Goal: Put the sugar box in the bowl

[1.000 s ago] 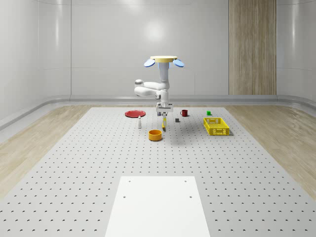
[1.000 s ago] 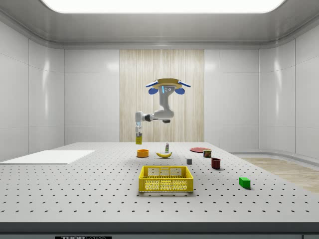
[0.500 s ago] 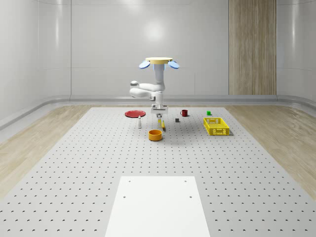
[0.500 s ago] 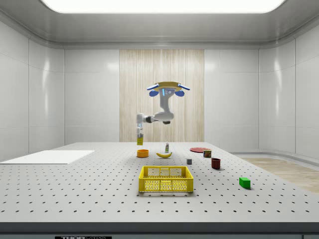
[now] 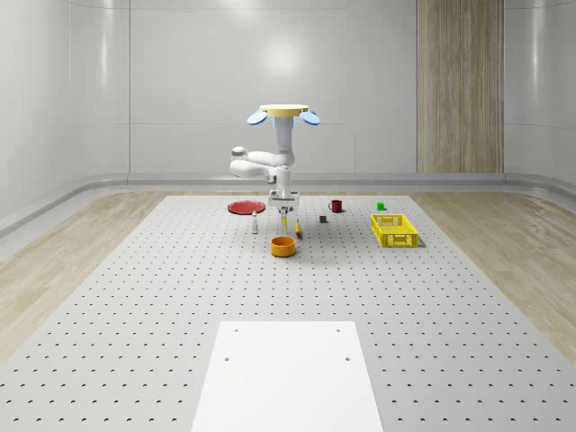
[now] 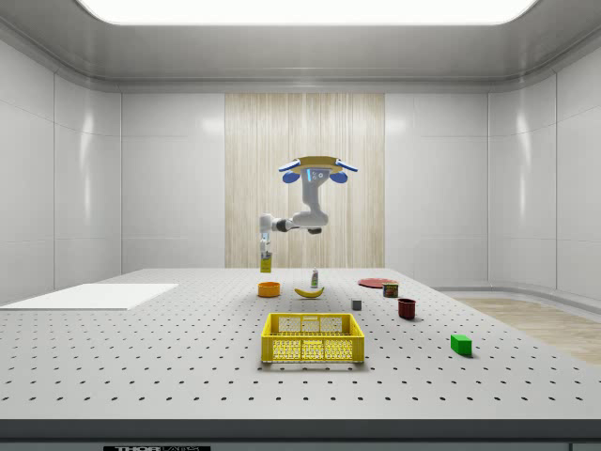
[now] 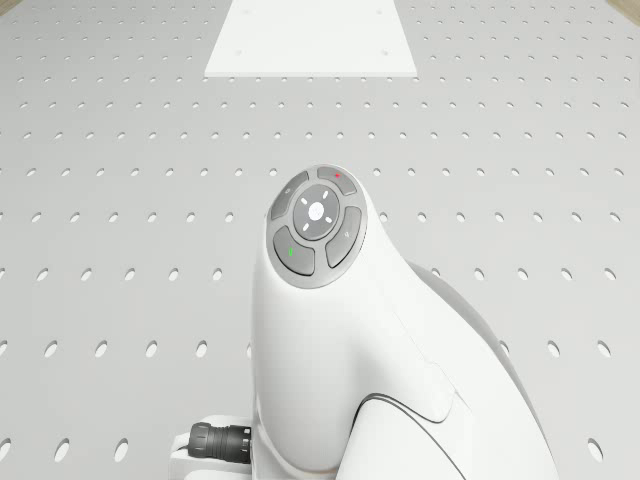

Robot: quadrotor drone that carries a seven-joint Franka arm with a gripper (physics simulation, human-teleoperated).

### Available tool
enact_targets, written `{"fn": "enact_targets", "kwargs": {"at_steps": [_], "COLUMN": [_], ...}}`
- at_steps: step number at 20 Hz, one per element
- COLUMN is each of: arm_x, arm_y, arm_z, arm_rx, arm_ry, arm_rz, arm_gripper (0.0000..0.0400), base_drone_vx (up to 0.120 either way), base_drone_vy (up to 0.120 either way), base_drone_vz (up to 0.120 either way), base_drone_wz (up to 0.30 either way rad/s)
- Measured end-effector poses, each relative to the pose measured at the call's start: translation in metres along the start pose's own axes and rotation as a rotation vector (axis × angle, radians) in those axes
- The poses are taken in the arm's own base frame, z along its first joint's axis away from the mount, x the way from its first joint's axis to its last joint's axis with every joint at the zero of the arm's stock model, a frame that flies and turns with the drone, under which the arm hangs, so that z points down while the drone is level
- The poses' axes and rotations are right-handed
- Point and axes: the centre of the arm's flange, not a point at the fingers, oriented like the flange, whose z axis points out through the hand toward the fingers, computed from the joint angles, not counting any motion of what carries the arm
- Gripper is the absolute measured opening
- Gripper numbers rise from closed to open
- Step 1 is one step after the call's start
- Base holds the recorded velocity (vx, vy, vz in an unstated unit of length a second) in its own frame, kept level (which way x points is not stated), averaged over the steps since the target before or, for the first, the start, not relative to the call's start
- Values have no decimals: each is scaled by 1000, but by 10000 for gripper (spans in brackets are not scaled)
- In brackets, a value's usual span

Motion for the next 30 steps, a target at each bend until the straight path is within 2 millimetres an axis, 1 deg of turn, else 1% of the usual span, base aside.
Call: {"fn": "enact_targets", "kwargs": {"at_steps": [3, 6, 19, 30], "arm_x": [0, 0, 0, 0], "arm_y": [0, 0, 0, 0], "arm_z": [4, 14, 74, 117], "arm_rx": [0, 0, 0, 0], "arm_ry": [0, 0, 1, 1], "arm_rz": [-2, -4, -8, -9], "arm_gripper": [167, 167, 167, 167], "base_drone_vx": [0, 0, 0, 0], "base_drone_vy": [0, 0, 0, 0], "base_drone_vz": [0, 0, 0, 0], "base_drone_wz": [0, 0, 0, 0]}}
